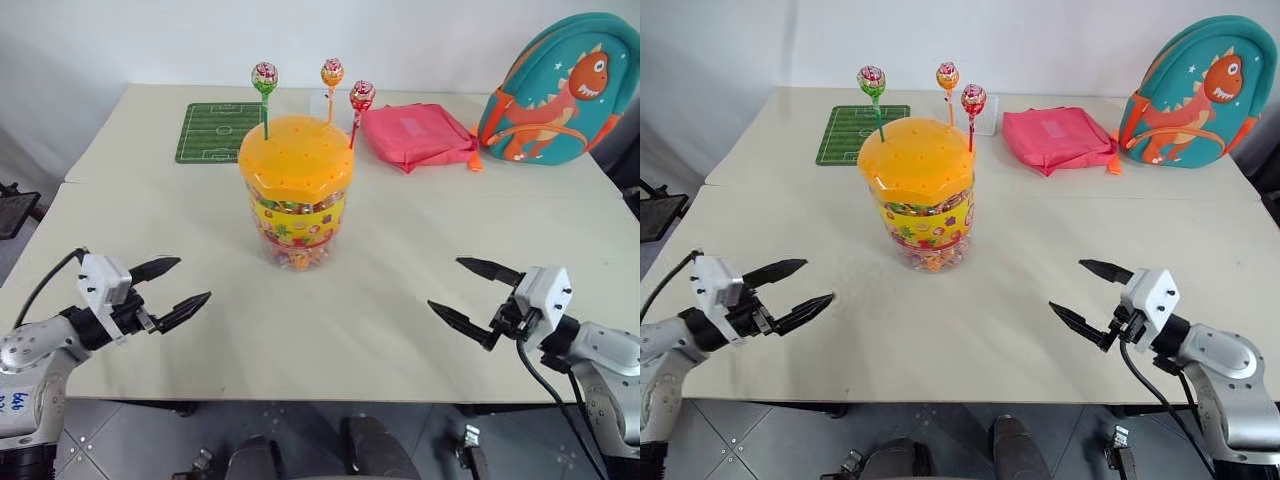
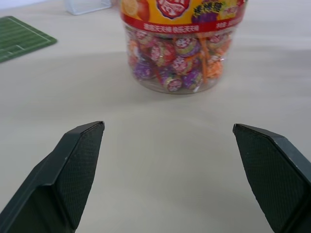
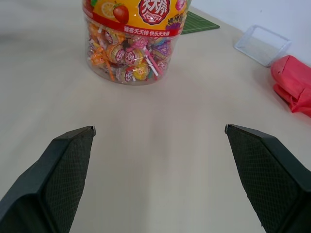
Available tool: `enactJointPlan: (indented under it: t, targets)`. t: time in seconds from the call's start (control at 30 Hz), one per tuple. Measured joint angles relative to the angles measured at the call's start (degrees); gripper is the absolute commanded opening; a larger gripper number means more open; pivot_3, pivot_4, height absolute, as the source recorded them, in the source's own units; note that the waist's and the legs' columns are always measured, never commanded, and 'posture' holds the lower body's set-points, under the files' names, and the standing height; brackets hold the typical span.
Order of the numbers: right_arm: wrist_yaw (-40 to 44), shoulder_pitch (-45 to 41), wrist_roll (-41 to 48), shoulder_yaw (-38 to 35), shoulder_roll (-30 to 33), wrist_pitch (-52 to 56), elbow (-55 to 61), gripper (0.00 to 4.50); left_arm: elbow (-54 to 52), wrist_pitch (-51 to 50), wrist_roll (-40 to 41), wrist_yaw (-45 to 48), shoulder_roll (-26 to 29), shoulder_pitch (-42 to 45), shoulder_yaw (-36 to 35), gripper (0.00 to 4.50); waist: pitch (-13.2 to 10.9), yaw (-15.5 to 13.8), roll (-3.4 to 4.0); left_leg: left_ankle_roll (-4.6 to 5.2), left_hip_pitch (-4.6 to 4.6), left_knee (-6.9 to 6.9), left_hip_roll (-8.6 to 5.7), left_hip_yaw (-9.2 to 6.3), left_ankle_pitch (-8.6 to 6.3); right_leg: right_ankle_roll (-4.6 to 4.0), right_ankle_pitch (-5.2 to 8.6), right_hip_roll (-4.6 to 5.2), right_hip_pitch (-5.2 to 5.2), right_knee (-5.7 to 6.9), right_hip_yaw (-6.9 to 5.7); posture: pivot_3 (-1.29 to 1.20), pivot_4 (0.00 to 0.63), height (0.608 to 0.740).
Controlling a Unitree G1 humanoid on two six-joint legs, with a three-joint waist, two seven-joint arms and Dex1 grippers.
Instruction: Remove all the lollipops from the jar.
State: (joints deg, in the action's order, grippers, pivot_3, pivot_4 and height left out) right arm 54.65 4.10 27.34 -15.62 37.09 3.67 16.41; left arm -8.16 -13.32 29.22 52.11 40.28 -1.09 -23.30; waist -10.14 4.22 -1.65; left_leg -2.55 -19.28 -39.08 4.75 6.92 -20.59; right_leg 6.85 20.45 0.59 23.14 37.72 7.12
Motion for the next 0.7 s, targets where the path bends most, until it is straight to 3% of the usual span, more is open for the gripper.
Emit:
enactJointPlan:
  t: [0.17,0.3,0.4,0.5,0.7]
  targets:
    - [-1.2,-1.0,5.2,-0.8,-1.1,3.0,0.7,4.48,0.2,-3.1,3.3,1.5,0.6,3.7,0.3,4.5,0.0,0.2,0.0,0.0,0.03,-0.03,0.0,-0.01,0.01,0.0,0.0,0.0,-0.03,0.03,0.01,0.0,0.15,0.74]
    - [-7.3,-6.6,18.0,-7.1,-2.1,6.4,9.0,4.48,8.0,-12.8,13.1,2.5,1.7,15.6,-1.9,4.5,-0.1,0.2,0.15,-0.01,0.01,-0.1,-0.02,-0.11,0.02,0.0,0.0,-0.01,0.01,0.17,-0.07,0.0,0.15,0.74]
    - [-12.0,-9.0,25.5,-12.8,-0.6,8.3,13.7,4.48,13.9,-16.2,16.1,2.3,2.1,23.8,-3.3,4.5,0.0,0.0,0.07,-0.08,-0.04,-0.06,0.02,-0.23,-0.02,0.01,-0.01,0.02,0.0,0.14,-0.38,0.0,0.15,0.74]
    - [-12.6,-9.3,27.1,-13.6,1.5,10.0,16.5,4.48,17.5,-19.2,18.1,3.2,2.0,31.9,-2.1,4.5,0.0,-0.2,0.05,-0.08,-0.22,-0.07,0.01,-0.21,-0.03,0.04,-0.02,0.07,0.12,0.11,-0.46,0.0,0.15,0.74]
    - [-6.4,-4.7,22.0,-11.1,2.6,9.2,14.7,4.48,25.7,-16.0,12.9,10.4,-1.2,49.9,8.6,4.5,0.0,-1.1,-0.01,-0.08,-0.38,-0.29,-0.04,-0.08,-0.02,0.07,-0.04,0.06,0.2,0.04,-0.48,0.0,0.15,0.74]
